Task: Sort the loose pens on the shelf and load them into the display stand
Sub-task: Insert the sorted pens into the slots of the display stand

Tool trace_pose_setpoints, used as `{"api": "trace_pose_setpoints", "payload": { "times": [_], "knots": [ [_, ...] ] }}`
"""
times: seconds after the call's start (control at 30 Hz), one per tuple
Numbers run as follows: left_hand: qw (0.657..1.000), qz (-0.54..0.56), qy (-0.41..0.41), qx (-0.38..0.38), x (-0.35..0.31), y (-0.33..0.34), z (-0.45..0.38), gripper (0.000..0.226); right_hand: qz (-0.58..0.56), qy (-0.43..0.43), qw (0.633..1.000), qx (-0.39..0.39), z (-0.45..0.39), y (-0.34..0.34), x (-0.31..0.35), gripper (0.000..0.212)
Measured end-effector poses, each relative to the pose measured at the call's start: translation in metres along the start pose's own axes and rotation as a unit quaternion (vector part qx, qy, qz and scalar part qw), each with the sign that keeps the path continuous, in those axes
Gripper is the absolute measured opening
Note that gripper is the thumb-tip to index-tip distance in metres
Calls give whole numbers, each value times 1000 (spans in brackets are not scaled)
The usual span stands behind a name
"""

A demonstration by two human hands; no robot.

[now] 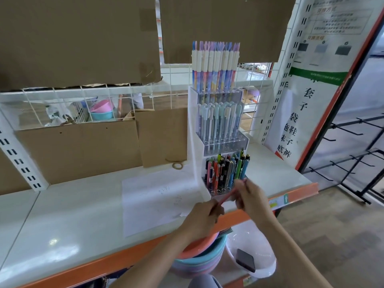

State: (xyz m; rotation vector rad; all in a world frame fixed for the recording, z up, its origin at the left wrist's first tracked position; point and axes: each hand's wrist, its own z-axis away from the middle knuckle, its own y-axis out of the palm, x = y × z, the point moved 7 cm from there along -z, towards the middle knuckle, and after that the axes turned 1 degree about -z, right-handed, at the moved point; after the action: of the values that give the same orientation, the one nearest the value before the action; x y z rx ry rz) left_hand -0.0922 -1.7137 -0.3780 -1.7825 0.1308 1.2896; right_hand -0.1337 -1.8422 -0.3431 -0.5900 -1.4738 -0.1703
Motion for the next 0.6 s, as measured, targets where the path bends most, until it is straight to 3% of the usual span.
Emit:
{"api": "trace_pose_setpoints", "payload": {
  "times": [0.1,0.23,0.37,0.6],
  "knots": [
    [991,-118,18,-62,9,-12,-4,20,-13,-31,995,-94,-16,-45,18,21],
    [964,-191,79,-166,5,-28,-11,17,128,-77,982,-119,-41,-75,31,18],
    [947,-260,124,-140,-3,-22,-23,27,237,-102,961,-100,-60,-70,32,12],
    [959,-215,104,-151,-5,-29,-27,22,296,-100,947,-74,-76,-55,26,11]
  ]
}}
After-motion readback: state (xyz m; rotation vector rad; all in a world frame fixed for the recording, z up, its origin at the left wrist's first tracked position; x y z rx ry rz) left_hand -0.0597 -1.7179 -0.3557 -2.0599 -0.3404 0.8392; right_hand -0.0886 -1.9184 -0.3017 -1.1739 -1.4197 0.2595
